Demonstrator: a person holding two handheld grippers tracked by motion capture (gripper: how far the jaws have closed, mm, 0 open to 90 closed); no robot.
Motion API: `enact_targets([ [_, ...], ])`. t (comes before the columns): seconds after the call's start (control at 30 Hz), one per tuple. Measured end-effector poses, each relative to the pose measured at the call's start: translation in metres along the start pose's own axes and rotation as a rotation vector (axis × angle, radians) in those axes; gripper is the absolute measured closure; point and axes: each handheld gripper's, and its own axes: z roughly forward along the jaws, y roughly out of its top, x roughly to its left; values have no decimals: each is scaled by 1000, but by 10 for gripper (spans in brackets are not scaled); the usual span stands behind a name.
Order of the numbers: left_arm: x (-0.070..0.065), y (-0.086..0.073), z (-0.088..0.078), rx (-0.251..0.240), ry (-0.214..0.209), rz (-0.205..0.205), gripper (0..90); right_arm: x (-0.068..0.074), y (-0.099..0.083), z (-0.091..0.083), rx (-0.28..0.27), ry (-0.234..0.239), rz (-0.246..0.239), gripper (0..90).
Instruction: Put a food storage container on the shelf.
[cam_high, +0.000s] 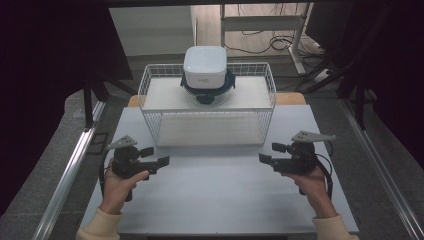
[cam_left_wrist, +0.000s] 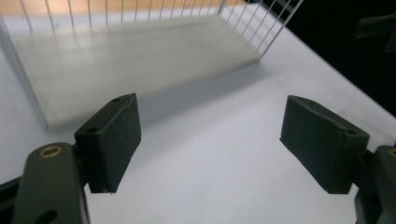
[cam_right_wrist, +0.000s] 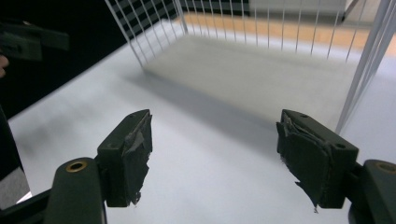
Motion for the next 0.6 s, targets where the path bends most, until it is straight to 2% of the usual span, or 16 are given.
enact_targets([
  [0.03, 3, -10, 2, 21, 2, -15, 198, -2, -13, 4, 44, -13, 2, 263],
  [0.07, 3, -10, 2, 21, 2, -15, 197, -2, -13, 4, 44, -13, 2, 263],
  [0.17, 6, -19, 4, 41, 43, 1, 199, -2, -24, 6, 64, -24, -3, 263],
  [0.23, 7, -23, 5, 53, 50, 5, 202, -1, -28, 7, 69, -33, -4, 263],
  [0.33, 8, -25, 6, 60, 54, 8, 203, 0, -28, 7, 62, -37, -16, 263],
  [0.53, 7, -24, -1, 32, 62, 23, 202, 4, -27, 1, 30, -53, -62, 247],
  [0.6, 8, -24, -2, 26, 70, 31, 196, 1, -26, -1, 13, -65, -71, 222],
])
